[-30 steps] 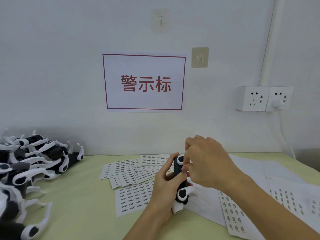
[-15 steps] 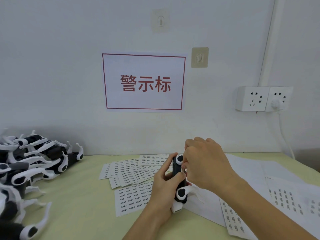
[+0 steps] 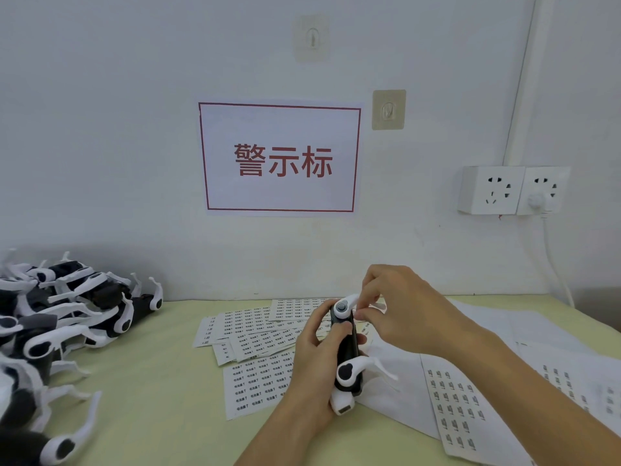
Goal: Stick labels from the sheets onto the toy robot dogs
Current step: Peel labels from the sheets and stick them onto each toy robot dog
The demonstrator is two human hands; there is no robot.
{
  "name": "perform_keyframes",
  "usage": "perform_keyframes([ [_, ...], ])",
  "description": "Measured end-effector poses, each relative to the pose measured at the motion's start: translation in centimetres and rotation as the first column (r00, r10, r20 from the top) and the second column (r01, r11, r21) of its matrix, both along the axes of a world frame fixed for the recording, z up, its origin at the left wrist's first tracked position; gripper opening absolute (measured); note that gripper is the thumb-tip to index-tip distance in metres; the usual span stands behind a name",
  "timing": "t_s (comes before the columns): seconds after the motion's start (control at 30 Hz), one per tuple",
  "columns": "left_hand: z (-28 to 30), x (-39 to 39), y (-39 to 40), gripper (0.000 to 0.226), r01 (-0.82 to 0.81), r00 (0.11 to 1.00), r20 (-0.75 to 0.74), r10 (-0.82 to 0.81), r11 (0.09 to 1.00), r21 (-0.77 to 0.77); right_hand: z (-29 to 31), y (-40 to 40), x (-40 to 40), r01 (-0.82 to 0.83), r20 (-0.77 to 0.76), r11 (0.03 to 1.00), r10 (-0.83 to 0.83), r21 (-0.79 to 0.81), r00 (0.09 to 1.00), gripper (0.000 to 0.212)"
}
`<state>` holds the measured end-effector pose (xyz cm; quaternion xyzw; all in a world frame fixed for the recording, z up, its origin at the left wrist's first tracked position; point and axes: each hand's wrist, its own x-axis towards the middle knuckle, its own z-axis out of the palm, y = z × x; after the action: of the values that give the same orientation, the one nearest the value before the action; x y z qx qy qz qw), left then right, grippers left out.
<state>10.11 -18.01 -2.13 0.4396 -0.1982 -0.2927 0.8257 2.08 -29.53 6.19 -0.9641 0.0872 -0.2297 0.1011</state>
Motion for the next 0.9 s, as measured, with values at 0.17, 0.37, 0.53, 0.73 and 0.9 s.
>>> perform_keyframes([
  [0.17, 0.4, -0.2, 0.1, 0.025, 0.015, 1.000, -0.006, -0.015, 1.000, -0.013, -0.3, -0.2, 0.3, -0.040, 0.017, 0.998, 0.040, 0.037, 0.999, 0.010],
  [0.37, 0.2, 0.0, 0.2, 0.027, 0.023, 0.998, -0.059, -0.027, 0.998, -0.064, -0.5, -0.5, 0.3, -0.080, 0.062, 0.993, 0.075, 0.088, 0.995, 0.014],
  [0.53, -0.4, 0.2, 0.1, 0.030, 0.000, 1.000, 0.019, 0.001, 0.999, -0.042, -1.1, -1.2, 0.5, -0.065, 0.075, 0.985, 0.053, 0.160, 0.996, 0.009],
  [0.73, -0.1, 0.0, 0.4, 0.038, 0.055, 0.998, -0.007, -0.056, 0.993, -0.104, -1.7, -1.0, 0.9, -0.079, -0.022, 0.953, 0.089, 0.294, 0.996, 0.026],
  [0.9, 0.1, -0.1, 0.6, 0.045, 0.099, 0.995, -0.001, -0.100, 0.988, -0.118, -1.7, -0.8, 0.8, -0.108, -0.026, 0.908, 0.129, 0.406, 0.991, 0.036],
])
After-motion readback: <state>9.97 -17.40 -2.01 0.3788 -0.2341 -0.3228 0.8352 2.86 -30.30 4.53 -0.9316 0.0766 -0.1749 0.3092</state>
